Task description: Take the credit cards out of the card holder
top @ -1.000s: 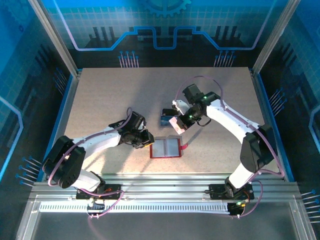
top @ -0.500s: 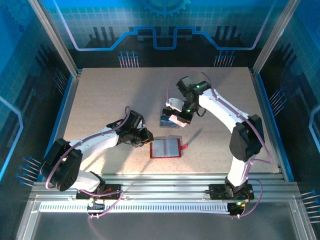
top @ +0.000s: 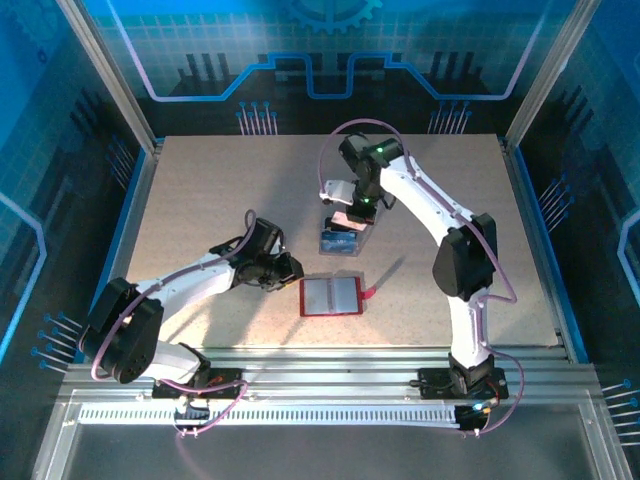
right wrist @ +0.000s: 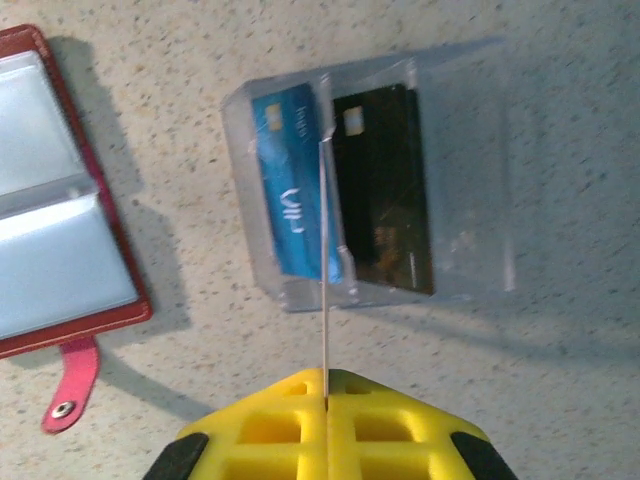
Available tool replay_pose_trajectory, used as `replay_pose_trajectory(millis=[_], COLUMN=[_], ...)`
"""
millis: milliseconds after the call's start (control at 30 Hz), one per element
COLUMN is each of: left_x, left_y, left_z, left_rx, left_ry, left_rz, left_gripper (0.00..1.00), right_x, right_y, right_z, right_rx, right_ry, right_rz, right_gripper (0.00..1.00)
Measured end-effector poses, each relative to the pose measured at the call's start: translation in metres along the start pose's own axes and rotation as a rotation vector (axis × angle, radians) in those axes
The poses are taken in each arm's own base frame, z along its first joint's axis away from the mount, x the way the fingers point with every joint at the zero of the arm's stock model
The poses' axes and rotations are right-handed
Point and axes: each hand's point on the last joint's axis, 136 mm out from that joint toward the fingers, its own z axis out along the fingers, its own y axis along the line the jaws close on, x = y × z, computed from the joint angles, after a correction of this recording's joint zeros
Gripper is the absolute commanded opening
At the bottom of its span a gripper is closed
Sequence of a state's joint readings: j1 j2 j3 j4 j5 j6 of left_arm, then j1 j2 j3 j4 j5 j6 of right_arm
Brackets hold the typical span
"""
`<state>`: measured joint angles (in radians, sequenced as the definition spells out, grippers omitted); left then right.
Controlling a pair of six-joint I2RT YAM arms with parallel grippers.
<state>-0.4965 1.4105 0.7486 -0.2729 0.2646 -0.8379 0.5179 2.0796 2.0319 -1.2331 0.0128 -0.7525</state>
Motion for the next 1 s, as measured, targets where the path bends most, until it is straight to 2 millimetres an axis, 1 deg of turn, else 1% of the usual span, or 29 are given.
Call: replay_pose_trajectory(millis=[300,433,533,1000], left_x=[-0.010,-0.014,-0.015,-0.016], left_y=[0.006,0.008,0.008,0.013], left_z=[-0.003,-0.004,-0.005,-0.003], left_rx=[-0.003,-0.004,-0.004,-0.017], left_ry=[-0.021,-0.028,-0.031,-0.027], left_rz=[-0.026,-0.035,-0.040,-0.049], left_gripper=[0.21,0.21,0.21,0.21], right_x=[-0.022,-0.026,-0.026,-0.016], right_y=[-0.033,-0.040,-0.042,-0.050], right_z=[0.008,0.010,0.015,0.051], right_rx=[0.035,0.044,0.046,0.014], right_ry=[0.009,0.011,0.020,0.072], right_rz=[-0.055,-0.077,-0.095,-0.122], right_gripper=[0.00,0.00,0.00,0.00])
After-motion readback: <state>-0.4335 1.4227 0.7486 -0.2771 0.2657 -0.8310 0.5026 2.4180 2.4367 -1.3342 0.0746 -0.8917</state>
